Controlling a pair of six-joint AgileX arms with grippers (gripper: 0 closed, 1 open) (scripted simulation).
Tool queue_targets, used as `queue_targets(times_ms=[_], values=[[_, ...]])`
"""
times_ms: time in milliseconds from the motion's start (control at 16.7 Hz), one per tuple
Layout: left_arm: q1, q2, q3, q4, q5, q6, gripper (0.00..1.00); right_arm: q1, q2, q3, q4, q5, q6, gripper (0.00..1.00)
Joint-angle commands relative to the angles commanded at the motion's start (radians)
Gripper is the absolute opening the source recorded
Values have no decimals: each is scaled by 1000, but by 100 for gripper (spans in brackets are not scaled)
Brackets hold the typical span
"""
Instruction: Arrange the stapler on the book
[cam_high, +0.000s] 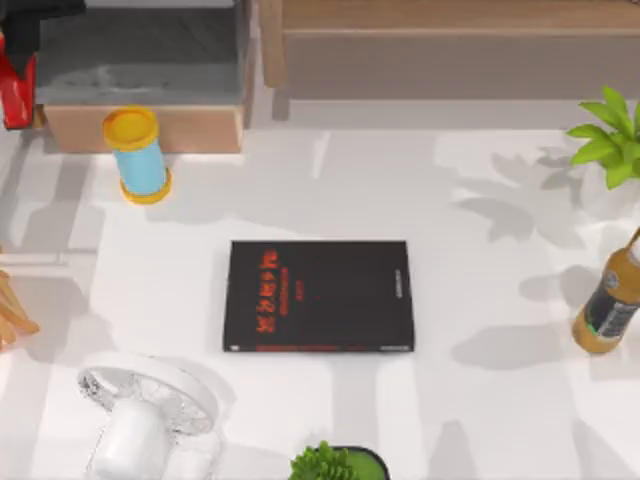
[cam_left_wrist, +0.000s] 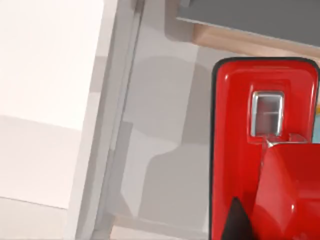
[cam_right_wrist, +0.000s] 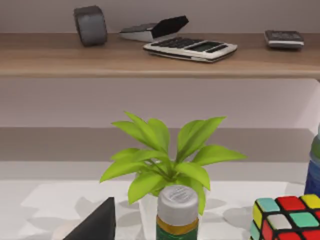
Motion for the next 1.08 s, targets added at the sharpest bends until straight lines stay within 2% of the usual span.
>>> queue_targets(times_ms=[660, 900, 1080], values=[[-543, -53, -291, 99, -44, -393, 0, 0, 0, 0, 0, 0, 0, 100], [-665, -43, -353, 127, -56, -477, 0, 0, 0, 0, 0, 0, 0, 100], [-705, -38, -373, 137, -60, -504, 0, 0, 0, 0, 0, 0, 0, 100]])
